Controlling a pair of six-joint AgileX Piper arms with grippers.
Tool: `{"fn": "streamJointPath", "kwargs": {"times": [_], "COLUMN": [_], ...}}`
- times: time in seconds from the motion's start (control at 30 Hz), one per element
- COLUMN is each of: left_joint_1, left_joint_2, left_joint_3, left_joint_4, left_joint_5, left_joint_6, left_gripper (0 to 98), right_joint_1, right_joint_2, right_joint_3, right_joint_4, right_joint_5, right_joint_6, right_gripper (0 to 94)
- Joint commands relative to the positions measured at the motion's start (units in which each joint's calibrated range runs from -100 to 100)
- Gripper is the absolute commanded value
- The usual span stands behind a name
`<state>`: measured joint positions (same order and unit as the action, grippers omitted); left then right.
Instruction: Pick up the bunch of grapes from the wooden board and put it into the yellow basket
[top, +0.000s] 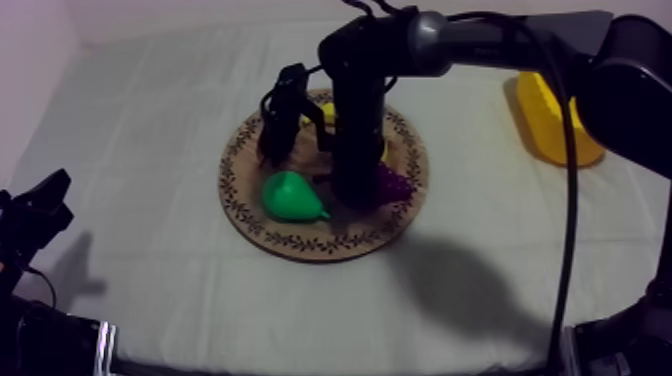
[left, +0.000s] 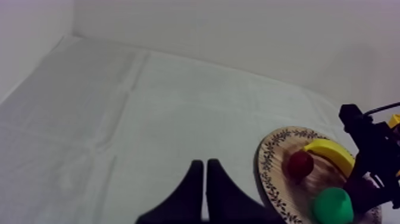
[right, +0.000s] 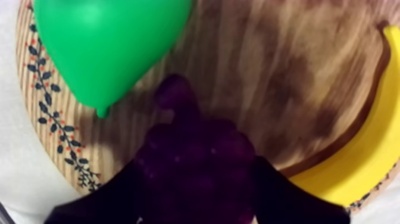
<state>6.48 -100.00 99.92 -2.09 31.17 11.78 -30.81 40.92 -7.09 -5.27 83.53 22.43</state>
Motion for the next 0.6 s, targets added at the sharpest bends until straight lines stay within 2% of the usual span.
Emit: {"fn": "streamJointPath", "kwargs": {"times": [0.0, 0.3, 0.57], "left_joint_1": [0.0, 0.0, 0.0], "left_joint_2": [0.0, 0.0, 0.0], "left_joint_3": [0.0, 0.0, 0.0], "left_joint_4": [-0.03, -0.03, -0.03], "left_joint_5": [0.0, 0.0, 0.0], "left_joint_6": [0.0, 0.0, 0.0], "left_gripper": [0.1, 0.1, 0.1], "right_joint_1": [0.2, 2.0, 4.9], "right_joint_2": [-0.7, -10.1, -23.9], "right_joint_3": [0.2, 2.8, 5.3], "right_joint_4": [0.1, 1.6, 5.2], "right_joint_5": [-0.6, -2.2, -5.3], "right_joint_6": [-0.2, 0.0, 1.1], "right_gripper": [26.1, 22.8, 22.5]}}
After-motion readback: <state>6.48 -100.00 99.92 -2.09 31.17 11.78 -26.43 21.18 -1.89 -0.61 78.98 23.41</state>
